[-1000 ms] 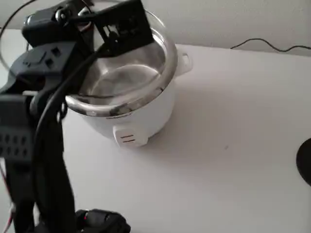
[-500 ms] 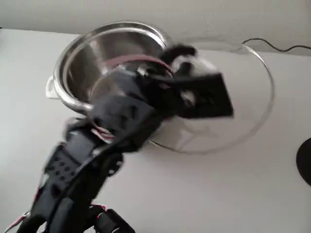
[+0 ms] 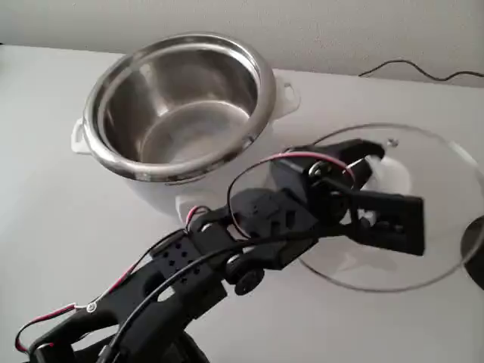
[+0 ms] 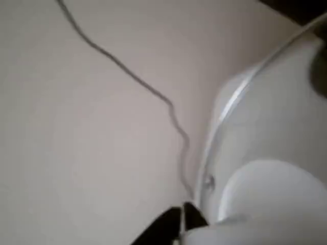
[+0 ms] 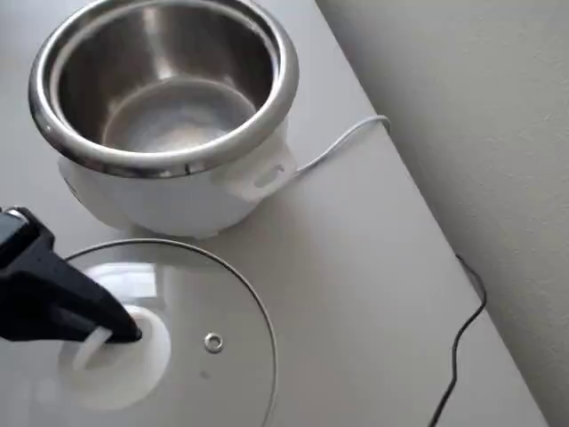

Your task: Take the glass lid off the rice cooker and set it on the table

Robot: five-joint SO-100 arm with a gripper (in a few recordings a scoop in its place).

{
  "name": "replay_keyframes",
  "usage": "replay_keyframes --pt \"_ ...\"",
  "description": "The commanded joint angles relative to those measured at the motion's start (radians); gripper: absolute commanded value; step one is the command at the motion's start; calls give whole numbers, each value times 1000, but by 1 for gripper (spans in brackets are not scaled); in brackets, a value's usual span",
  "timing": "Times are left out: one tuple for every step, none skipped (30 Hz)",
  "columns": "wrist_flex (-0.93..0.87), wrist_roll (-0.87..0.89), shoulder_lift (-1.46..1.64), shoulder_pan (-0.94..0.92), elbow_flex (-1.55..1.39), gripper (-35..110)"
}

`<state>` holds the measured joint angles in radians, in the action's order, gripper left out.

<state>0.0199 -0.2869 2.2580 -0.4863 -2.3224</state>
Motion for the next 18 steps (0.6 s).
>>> replay_keyframes --pt "107 -12 40 63 -26 0" --pt "115 -11 40 77 -44 0" --pt "124 -11 34 92 -58 0" --pt "135 -11 28 103 -74 0" --pt "152 -11 18 114 -86 0" --pt "164 -9 9 120 -97 0" --pt "175 -8 -2 126 -104 0" --pt "183 -6 -18 132 -106 0" --pt "192 -5 -38 138 -106 1" --pt "199 -2 -58 141 -106 1" --pt "204 2 -78 146 -106 1" --pt "210 3 -101 149 -107 1" --pt "227 6 -126 152 -112 1" --pt "252 6 -150 152 -117 1" --pt "276 6 -178 152 -120 1" --pt "298 6 -209 153 -120 1" --pt "325 6 -239 153 -120 4" --pt "351 8 -270 153 -120 6"
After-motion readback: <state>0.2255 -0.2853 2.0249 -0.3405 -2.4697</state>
